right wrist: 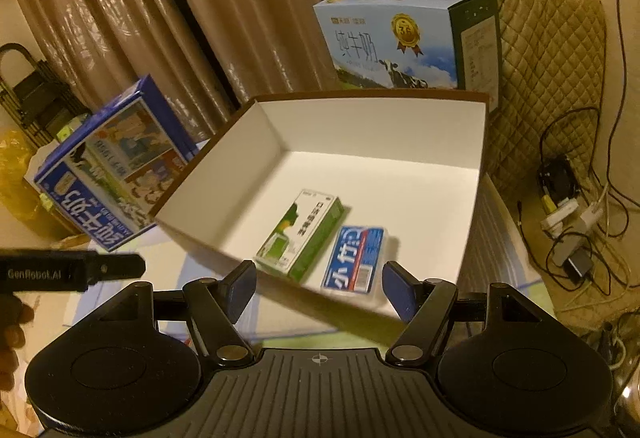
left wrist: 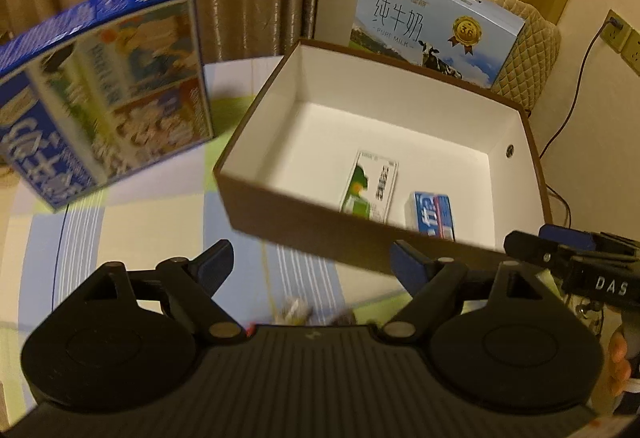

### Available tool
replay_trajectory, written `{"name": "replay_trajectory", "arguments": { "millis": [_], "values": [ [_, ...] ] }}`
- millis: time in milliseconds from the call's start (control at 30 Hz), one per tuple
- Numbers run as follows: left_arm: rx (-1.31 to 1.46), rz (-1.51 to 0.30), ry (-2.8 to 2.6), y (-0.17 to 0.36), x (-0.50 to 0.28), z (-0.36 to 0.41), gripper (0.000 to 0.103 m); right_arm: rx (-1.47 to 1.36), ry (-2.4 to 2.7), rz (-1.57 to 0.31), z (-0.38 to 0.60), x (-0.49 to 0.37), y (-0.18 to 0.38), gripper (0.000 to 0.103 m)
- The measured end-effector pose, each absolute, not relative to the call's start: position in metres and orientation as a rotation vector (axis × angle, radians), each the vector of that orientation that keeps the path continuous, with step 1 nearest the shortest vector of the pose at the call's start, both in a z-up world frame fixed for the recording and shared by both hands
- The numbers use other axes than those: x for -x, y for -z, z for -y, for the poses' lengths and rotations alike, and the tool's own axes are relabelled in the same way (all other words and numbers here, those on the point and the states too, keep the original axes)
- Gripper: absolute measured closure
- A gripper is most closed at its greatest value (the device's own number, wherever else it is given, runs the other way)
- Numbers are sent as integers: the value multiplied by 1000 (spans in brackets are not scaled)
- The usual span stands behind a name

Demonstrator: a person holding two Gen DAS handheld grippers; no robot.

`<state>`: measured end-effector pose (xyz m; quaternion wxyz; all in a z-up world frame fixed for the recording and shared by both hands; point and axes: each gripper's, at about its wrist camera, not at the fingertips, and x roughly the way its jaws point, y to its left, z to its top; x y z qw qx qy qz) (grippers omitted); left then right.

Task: Organize objects
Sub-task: 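Move both tools back over the remaining items on the table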

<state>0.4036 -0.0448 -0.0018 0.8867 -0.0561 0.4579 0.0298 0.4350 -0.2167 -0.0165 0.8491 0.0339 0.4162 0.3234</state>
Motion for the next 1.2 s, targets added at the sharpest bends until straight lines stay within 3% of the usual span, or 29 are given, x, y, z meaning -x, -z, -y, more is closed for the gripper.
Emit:
{"name": "replay_trajectory", "arguments": {
  "millis": [500,733,1200],
  "values": [
    [120,-960,-23,2,-320,37,19,-120,-642,-876,243,-365,4,35],
    [108,-959,5,-1,-296,19,17,-140,-580,-886,246,-334,1,24],
    [103,-975,22,4,-258,-17,16,-76,-539,-898,232,-284,2,23]
  ]
}}
